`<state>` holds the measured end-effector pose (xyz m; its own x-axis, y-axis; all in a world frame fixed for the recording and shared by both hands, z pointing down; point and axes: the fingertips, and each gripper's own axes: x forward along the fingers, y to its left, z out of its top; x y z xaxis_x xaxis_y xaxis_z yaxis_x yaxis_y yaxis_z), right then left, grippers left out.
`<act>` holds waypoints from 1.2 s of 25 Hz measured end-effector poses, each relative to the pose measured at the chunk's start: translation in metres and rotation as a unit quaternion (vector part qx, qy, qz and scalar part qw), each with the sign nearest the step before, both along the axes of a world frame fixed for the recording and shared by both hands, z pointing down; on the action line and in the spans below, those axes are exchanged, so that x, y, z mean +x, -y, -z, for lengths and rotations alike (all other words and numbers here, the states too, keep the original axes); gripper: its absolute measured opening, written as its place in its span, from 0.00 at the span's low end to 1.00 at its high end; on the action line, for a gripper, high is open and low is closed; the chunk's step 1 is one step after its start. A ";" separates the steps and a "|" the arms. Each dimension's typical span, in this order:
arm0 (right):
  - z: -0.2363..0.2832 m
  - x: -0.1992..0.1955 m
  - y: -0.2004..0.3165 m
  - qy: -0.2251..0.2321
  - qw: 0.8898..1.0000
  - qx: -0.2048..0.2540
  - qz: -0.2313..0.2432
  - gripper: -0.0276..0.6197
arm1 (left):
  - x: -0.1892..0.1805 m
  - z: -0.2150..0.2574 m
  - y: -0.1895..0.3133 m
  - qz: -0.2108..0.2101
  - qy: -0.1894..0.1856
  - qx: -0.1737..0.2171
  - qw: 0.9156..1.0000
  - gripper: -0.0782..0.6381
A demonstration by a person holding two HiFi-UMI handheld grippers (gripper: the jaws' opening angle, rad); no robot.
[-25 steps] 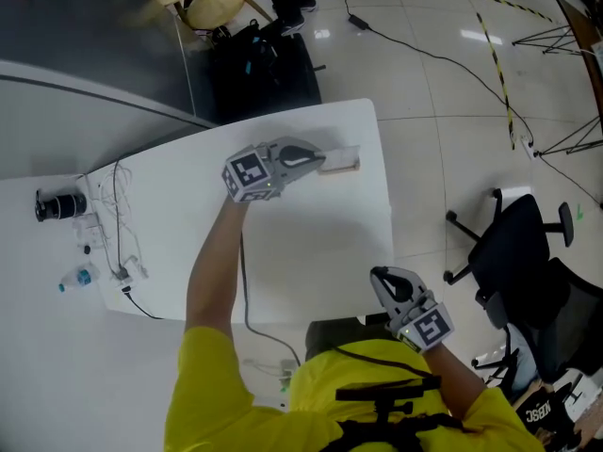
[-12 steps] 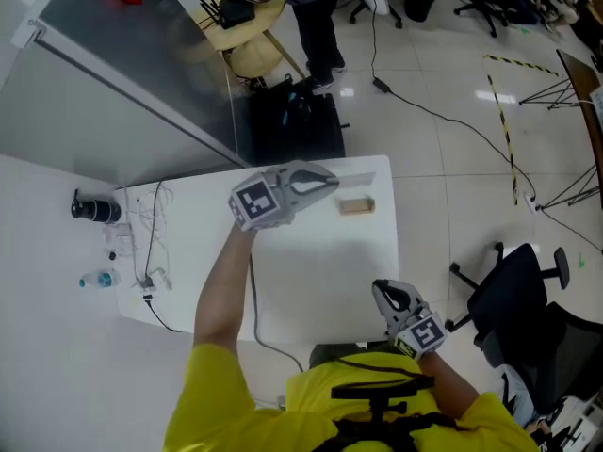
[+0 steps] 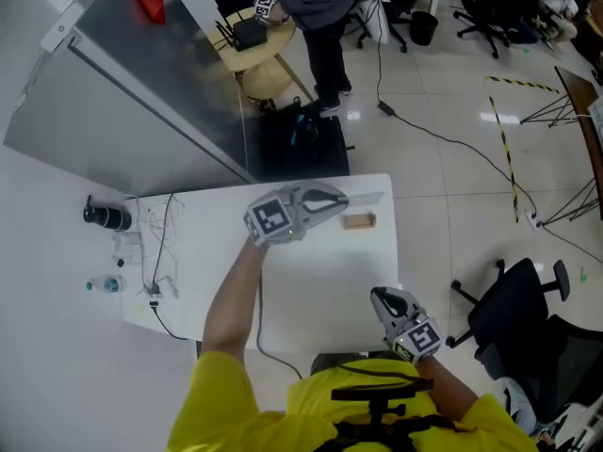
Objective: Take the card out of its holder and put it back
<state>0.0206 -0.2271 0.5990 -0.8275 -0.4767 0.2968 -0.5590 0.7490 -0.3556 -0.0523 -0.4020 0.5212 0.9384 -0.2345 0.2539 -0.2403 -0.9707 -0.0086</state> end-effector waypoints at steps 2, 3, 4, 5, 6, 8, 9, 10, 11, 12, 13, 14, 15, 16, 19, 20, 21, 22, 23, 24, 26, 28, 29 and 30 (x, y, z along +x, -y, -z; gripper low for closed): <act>0.000 0.002 -0.003 0.001 1.000 -0.002 0.000 0.05 | 0.002 0.001 -0.002 -0.001 -0.004 -0.003 1.000 0.13; -0.001 0.003 -0.004 0.001 1.000 -0.003 0.000 0.05 | 0.002 0.000 -0.003 -0.001 -0.004 -0.003 1.000 0.13; -0.001 0.004 -0.005 0.000 1.000 -0.004 -0.001 0.05 | 0.002 -0.001 -0.004 0.000 -0.003 -0.003 1.000 0.13; -0.003 0.005 -0.006 0.000 1.000 -0.006 -0.002 0.05 | 0.002 -0.004 -0.004 0.001 -0.001 -0.003 1.000 0.13; -0.004 0.006 -0.007 0.000 1.000 -0.008 -0.002 0.05 | 0.001 -0.008 -0.003 0.003 -0.001 -0.005 1.000 0.13; -0.009 0.007 -0.008 0.000 1.000 -0.015 -0.002 0.05 | 0.001 -0.021 -0.001 0.006 -0.001 -0.011 1.000 0.13; -0.012 0.006 -0.009 -0.001 1.000 -0.018 -0.001 0.05 | 0.000 -0.031 0.000 0.006 -0.001 -0.017 1.000 0.13; -0.015 0.005 -0.010 -0.001 1.000 -0.021 0.000 0.05 | -0.001 -0.043 0.001 0.005 -0.003 -0.026 1.000 0.13; -0.020 0.005 -0.011 -0.002 1.000 -0.025 0.002 0.05 | -0.002 -0.056 0.003 0.003 -0.008 -0.037 0.999 0.13; -0.025 0.004 -0.012 -0.002 1.000 -0.029 0.004 0.05 | -0.004 -0.071 0.004 0.002 -0.015 -0.049 0.999 0.13; -0.030 0.004 -0.013 -0.002 0.999 -0.033 0.006 0.05 | -0.005 -0.086 0.006 0.002 -0.021 -0.060 0.998 0.13; -0.035 0.004 -0.014 -0.002 0.999 -0.038 0.008 0.05 | -0.005 -0.101 0.007 0.003 -0.023 -0.069 0.997 0.13; -0.040 0.004 -0.014 -0.003 0.999 -0.042 0.009 0.05 | -0.005 -0.116 0.009 0.003 -0.020 -0.077 0.997 0.13; -0.043 0.004 -0.013 -0.003 0.999 -0.046 0.009 0.05 | -0.004 -0.129 0.009 0.001 -0.014 -0.084 0.996 0.13; -0.052 0.005 -0.011 -0.001 0.998 -0.057 0.008 0.05 | -0.003 -0.161 0.012 -0.001 -0.006 -0.098 0.995 0.13; -0.054 0.006 -0.012 -0.001 0.998 -0.061 0.009 0.05 | -0.004 -0.165 0.014 0.002 -0.015 -0.104 0.994 0.13; -0.057 0.006 -0.012 -0.002 0.998 -0.064 0.011 0.05 | -0.006 -0.167 0.016 0.005 -0.026 -0.109 0.994 0.13; -0.058 0.007 -0.013 -0.003 0.998 -0.068 0.012 0.05 | -0.006 -0.166 0.017 0.006 -0.034 -0.112 0.993 0.13; -0.060 0.008 -0.014 -0.005 0.997 -0.072 0.014 0.05 | -0.005 -0.166 0.018 0.005 -0.036 -0.112 0.993 0.13; -0.062 0.010 -0.015 -0.006 0.997 -0.075 0.015 0.05 | -0.004 -0.166 0.019 0.001 -0.036 -0.112 0.993 0.13; -0.065 0.012 -0.016 -0.008 0.996 -0.082 0.016 0.05 | -0.001 -0.167 0.018 -0.010 -0.037 -0.116 0.993 0.13; -0.066 0.014 -0.015 -0.010 0.996 -0.085 0.017 0.05 | 0.000 -0.168 0.016 -0.021 -0.038 -0.124 0.991 0.13; -0.066 0.015 -0.014 -0.010 0.996 -0.085 0.017 0.05 | -0.001 -0.169 0.015 -0.024 -0.037 -0.126 0.991 0.13; -0.065 0.017 -0.013 -0.009 0.996 -0.085 0.016 0.05 | -0.003 -0.169 0.014 -0.026 -0.036 -0.127 0.991 0.13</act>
